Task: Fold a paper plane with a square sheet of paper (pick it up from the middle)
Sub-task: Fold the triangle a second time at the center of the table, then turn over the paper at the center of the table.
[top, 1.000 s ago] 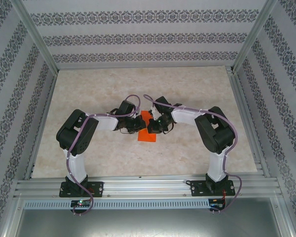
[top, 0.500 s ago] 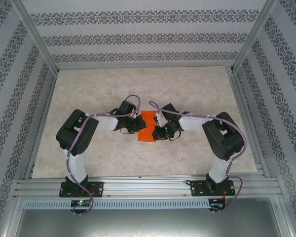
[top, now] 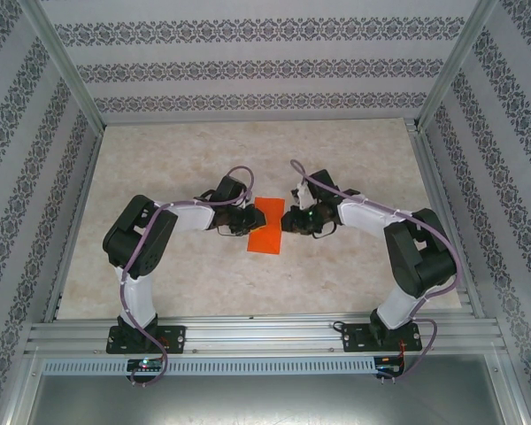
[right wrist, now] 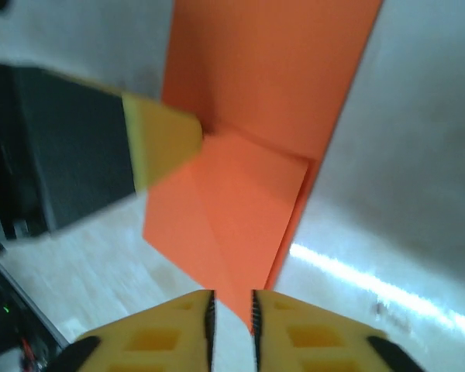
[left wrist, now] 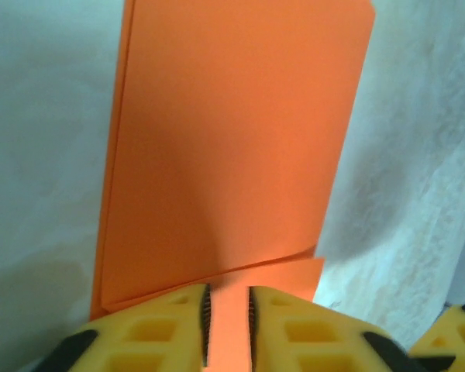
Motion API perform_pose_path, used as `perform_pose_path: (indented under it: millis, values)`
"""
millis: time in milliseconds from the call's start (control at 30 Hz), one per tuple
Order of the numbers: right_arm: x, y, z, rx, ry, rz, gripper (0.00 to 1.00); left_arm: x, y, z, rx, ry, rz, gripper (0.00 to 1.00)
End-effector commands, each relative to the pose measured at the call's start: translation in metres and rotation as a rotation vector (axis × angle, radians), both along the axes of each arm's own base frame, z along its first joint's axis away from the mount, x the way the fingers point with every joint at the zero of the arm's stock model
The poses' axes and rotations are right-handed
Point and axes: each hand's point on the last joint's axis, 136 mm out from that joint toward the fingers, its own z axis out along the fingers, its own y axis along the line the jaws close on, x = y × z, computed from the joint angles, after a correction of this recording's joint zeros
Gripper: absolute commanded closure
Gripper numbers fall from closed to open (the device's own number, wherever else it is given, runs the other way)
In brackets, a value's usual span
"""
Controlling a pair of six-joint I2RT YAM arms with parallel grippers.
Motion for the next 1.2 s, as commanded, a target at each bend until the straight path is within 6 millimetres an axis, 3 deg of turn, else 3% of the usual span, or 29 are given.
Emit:
perform_pose_path:
  millis: [0, 67, 167, 333, 567, 900, 1167]
  values:
    - [0.023, 0.01, 0.002, 0.061, 0.0, -0.04, 0.72, 0.007, -0.009, 0.043, -0.039, -0.077, -0.005, 0.63]
    - [0.027, 0.014, -0.001, 0.077, 0.009, -0.026, 0.69, 0.008, -0.006, 0.051, -0.03, -0.098, 0.009, 0.55]
    - [0.032, 0.018, -0.006, 0.098, 0.021, -0.009, 0.65, 0.004, 0.006, 0.048, 0.02, -0.092, 0.042, 0.46]
    - [0.039, 0.019, -0.011, 0.111, 0.022, 0.007, 0.63, -0.007, 0.018, 0.031, 0.049, -0.058, 0.083, 0.43]
    - [0.032, 0.023, -0.021, 0.131, 0.066, 0.051, 0.66, -0.019, 0.012, 0.022, -0.042, -0.016, 0.094, 0.43]
    - [0.031, 0.02, -0.022, 0.155, 0.065, 0.043, 0.9, -0.026, 0.01, 0.016, -0.082, 0.016, 0.095, 0.51]
    - [0.036, 0.009, -0.021, 0.159, 0.05, -0.004, 0.93, -0.026, 0.004, 0.015, -0.111, 0.021, 0.083, 0.56]
